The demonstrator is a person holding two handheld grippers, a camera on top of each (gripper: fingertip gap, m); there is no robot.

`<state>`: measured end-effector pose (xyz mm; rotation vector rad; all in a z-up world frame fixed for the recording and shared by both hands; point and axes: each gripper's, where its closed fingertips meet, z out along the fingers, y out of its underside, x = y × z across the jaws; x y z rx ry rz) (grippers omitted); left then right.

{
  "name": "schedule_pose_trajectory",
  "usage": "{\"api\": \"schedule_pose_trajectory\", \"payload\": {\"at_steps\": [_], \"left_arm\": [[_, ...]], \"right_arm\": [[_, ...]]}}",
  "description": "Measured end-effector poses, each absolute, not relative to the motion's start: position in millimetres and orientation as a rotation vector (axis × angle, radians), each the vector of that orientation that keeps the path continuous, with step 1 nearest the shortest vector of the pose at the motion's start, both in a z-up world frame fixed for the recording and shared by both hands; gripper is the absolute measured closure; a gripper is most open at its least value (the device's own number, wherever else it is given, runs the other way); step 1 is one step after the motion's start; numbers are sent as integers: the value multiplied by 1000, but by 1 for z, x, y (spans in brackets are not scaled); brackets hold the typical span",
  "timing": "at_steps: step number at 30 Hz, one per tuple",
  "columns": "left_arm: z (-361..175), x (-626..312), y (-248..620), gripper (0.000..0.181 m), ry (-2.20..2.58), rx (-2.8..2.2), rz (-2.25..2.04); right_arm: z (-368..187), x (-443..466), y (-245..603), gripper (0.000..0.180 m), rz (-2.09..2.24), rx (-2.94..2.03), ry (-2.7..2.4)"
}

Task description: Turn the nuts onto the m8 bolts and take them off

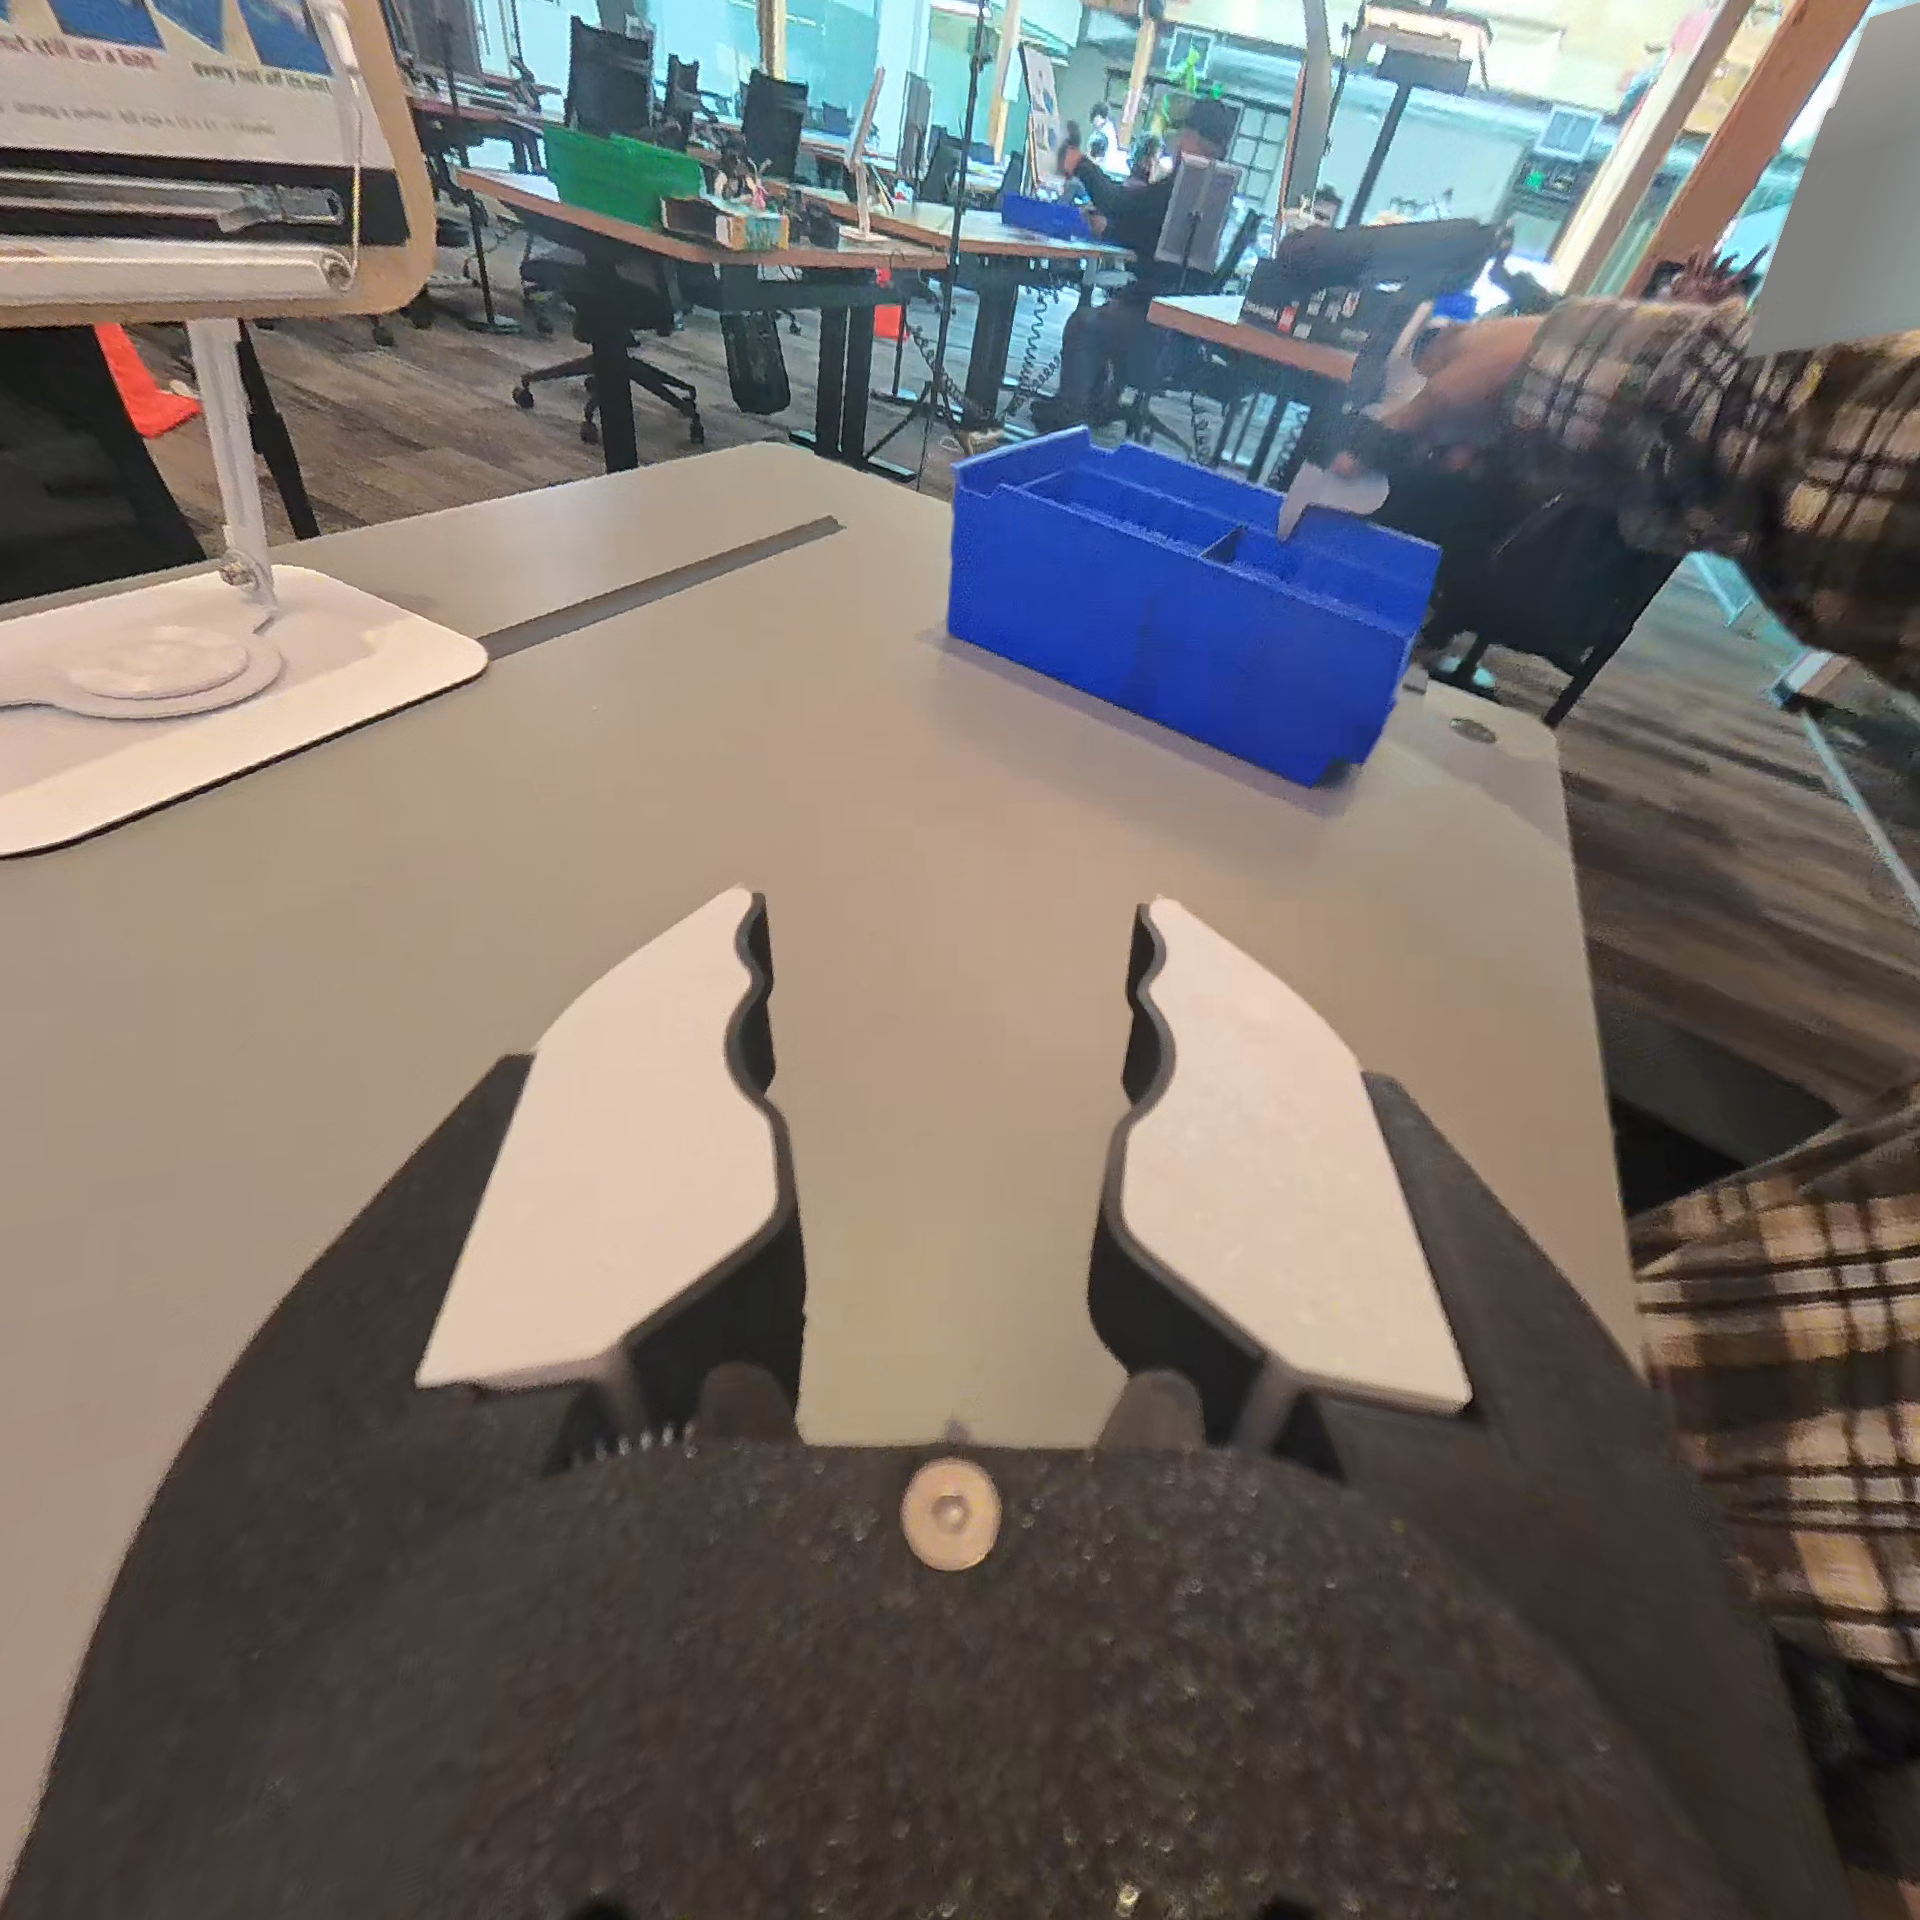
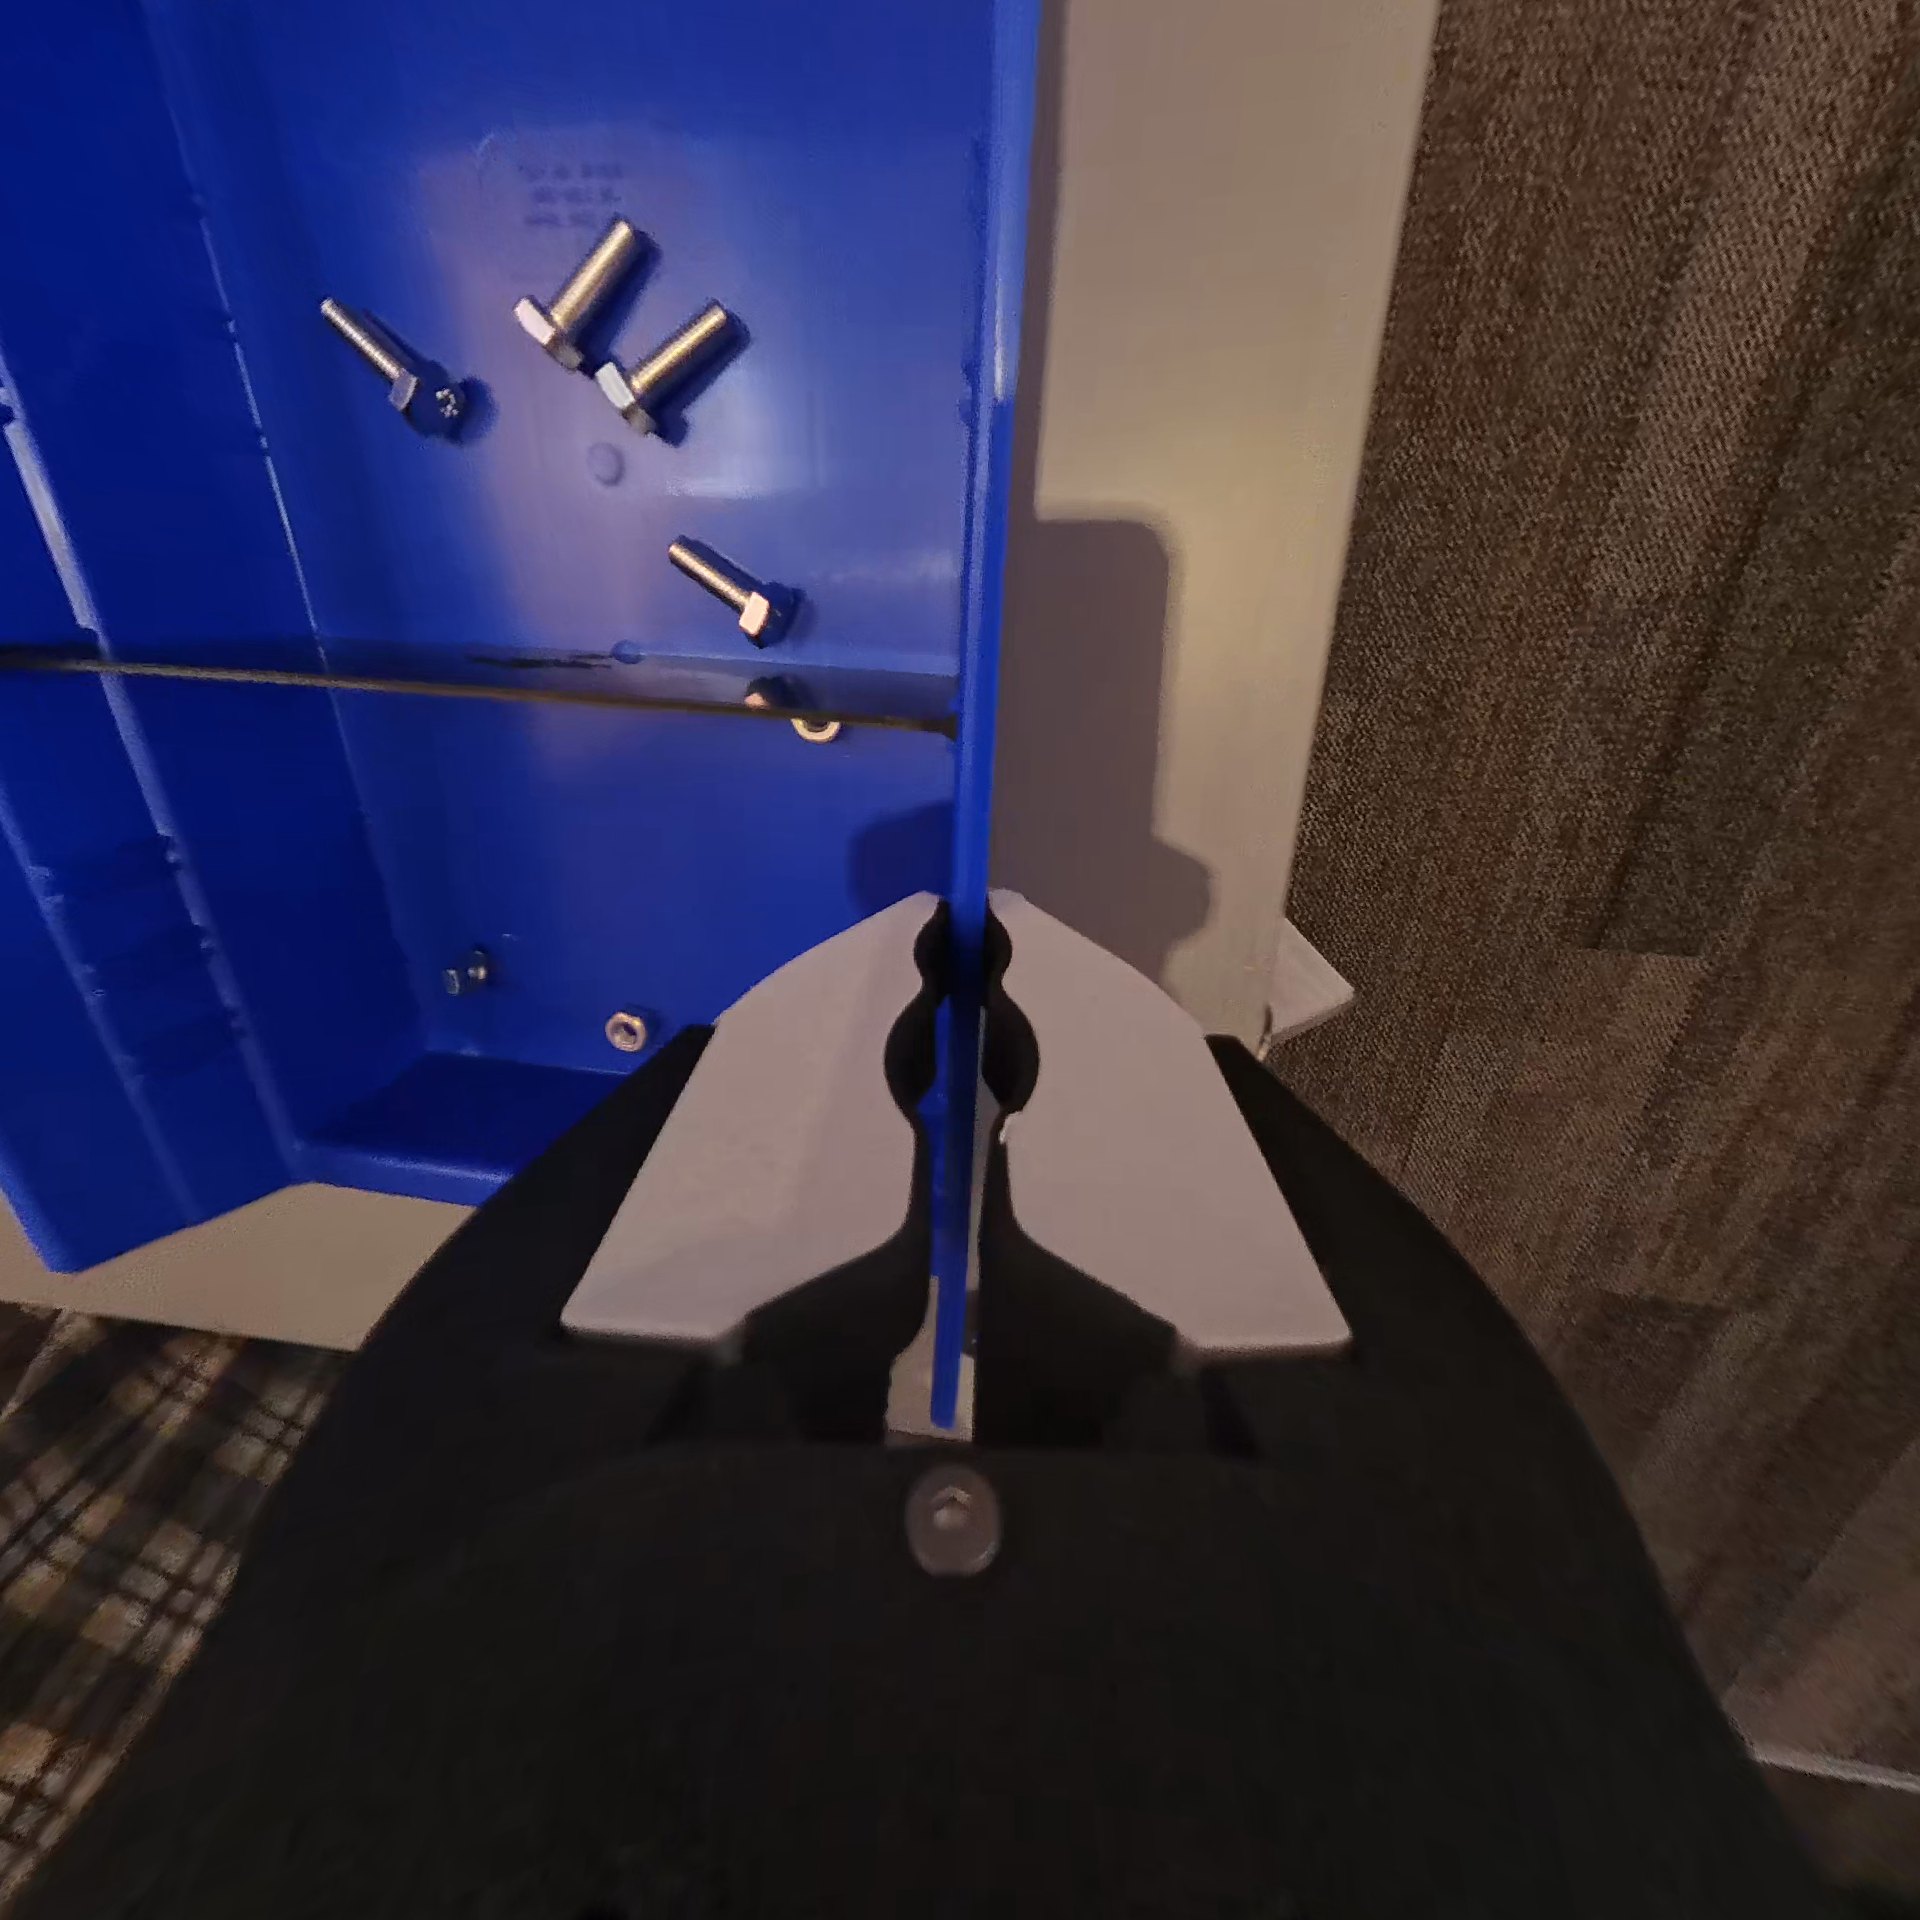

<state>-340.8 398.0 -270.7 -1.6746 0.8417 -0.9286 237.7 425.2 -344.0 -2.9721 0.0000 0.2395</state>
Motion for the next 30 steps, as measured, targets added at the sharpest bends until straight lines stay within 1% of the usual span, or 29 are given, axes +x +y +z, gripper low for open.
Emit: {"api": "schedule_pose_trajectory", "payload": {"at_steps": [9,17,30], "left_arm": [[-255,-353,355,116,766,-1679,-913],[-242,-366,327,117,748,-1668,-900],[-232,-421,329,118,615,-1671,-868]], "right_arm": [[-343,149,425,175,296,-2922,-121],[-342,17,421,173,373,-2908,-245],[-341,-186,427,171,457,-2896,-568]]}}
